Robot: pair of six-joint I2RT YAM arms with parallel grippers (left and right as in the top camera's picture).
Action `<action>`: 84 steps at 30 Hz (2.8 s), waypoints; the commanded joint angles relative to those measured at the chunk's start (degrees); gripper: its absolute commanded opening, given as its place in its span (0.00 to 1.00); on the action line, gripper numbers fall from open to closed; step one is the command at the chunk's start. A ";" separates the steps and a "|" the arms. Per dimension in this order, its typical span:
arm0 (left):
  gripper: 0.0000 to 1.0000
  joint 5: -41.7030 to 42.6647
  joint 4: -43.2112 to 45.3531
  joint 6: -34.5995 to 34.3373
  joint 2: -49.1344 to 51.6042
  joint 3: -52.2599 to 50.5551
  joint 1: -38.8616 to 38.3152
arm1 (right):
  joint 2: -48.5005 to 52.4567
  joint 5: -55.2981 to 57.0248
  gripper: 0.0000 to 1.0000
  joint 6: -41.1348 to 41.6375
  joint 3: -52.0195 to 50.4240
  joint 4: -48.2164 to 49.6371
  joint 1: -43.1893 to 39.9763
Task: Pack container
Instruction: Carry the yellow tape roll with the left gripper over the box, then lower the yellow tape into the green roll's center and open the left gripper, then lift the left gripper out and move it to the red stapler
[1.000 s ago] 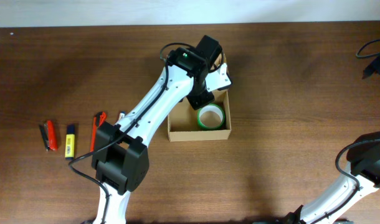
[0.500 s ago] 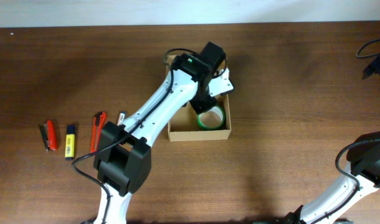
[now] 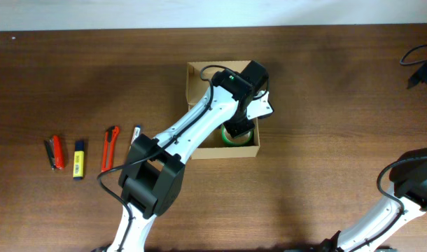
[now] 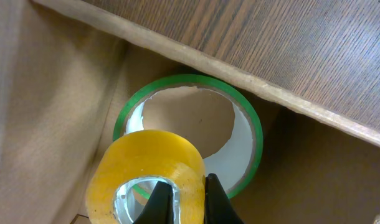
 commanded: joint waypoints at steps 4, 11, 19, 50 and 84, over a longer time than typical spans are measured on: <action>0.02 0.24 0.48 -0.92 0.63 -1.77 0.09 | -1.60 0.33 0.99 0.04 -0.17 0.02 -0.07; 0.02 0.96 1.29 -1.38 0.76 -2.43 0.09 | -1.60 0.33 0.99 0.04 -0.17 0.02 -0.07; 0.02 2.51 1.55 -1.97 2.67 -2.43 0.02 | -1.60 0.33 0.99 0.04 -0.17 0.02 -0.07; 0.15 2.32 -0.02 -2.40 4.15 1.20 0.04 | -1.60 0.33 0.99 0.04 -0.17 0.02 -0.07; 0.20 -15.45 4.96 -14.43 -42.95 -18.75 42.32 | -1.60 0.33 0.99 0.04 -0.17 0.02 -0.07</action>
